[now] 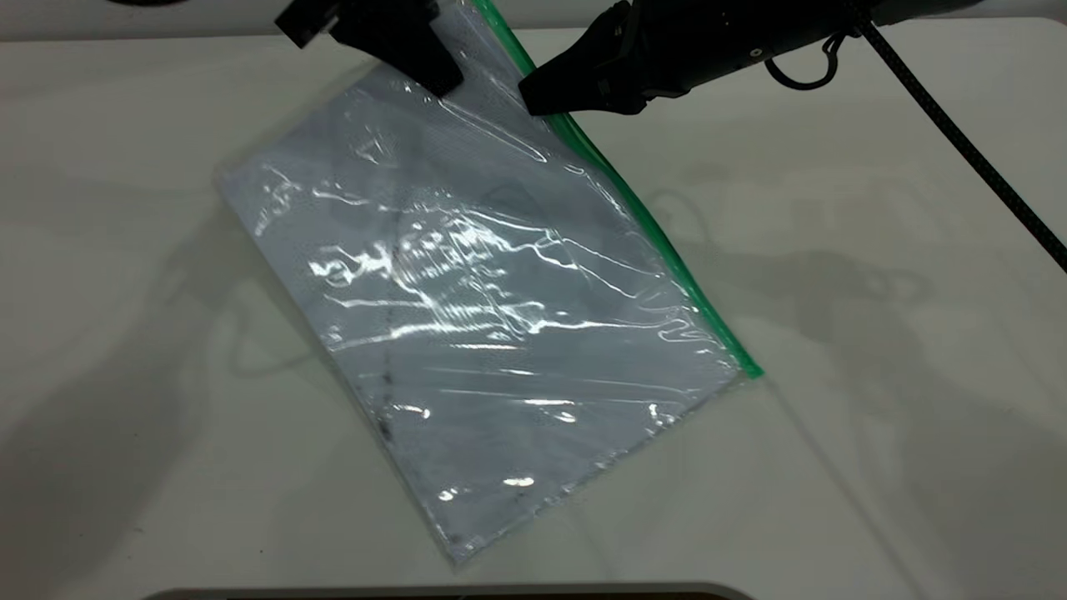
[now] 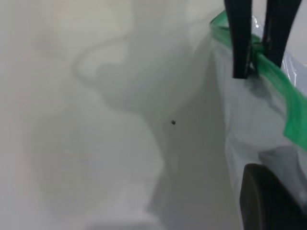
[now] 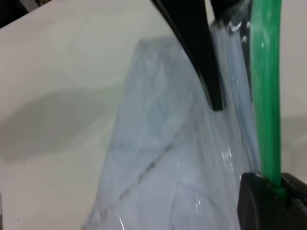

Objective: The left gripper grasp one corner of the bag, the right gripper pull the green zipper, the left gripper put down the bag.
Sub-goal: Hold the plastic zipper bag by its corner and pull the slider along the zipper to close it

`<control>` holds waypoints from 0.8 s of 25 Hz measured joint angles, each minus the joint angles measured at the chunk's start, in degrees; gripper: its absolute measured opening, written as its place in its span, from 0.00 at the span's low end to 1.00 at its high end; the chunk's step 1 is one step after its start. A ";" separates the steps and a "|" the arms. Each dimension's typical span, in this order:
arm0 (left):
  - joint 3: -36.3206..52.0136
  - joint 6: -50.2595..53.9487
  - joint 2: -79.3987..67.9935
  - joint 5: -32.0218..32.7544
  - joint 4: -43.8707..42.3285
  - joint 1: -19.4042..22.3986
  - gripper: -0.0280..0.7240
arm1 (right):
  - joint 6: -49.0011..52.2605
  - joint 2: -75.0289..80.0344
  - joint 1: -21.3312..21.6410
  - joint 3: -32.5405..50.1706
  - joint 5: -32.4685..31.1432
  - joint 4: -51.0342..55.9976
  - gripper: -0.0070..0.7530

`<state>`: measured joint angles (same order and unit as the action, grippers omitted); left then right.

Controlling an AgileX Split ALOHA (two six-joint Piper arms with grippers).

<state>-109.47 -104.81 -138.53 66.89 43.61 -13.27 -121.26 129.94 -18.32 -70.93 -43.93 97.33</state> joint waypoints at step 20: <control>0.32 -2.26 2.70 -0.06 13.09 8.95 0.11 | 8.82 5.07 0.87 -0.69 2.98 -10.30 0.06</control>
<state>-109.15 -107.07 -135.83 66.83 56.69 -4.32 -112.44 135.01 -17.45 -71.63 -40.95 87.03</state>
